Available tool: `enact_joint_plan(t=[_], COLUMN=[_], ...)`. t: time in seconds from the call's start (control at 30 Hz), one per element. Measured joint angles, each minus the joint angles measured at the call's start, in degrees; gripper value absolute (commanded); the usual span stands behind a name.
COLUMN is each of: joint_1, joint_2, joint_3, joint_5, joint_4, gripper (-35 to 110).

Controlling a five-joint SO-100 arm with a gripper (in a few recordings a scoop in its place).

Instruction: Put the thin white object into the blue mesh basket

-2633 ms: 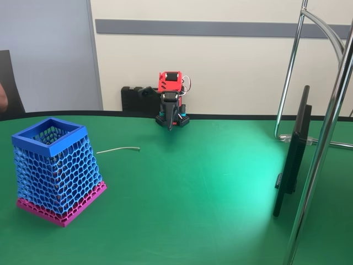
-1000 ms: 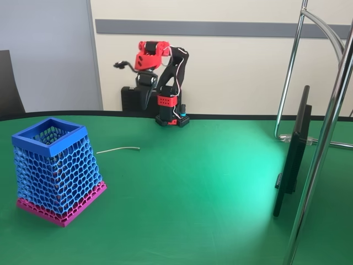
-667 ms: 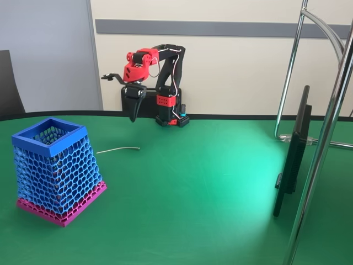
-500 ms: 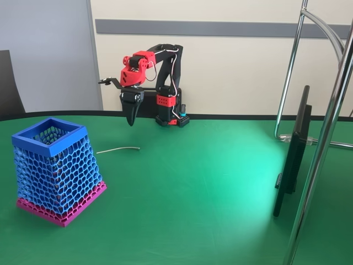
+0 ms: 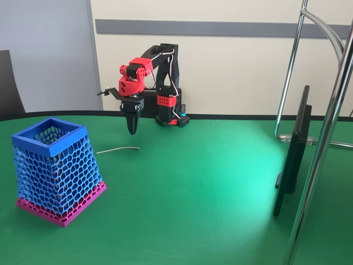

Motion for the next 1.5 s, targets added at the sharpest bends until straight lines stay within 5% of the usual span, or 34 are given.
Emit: enact_joint_plan(t=[1.5], joint_1=[-0.6], joint_2=[-15.3], joint_3=[-5.5], joint_5=[-6.3], joint_4=[-2.6], gripper=[13])
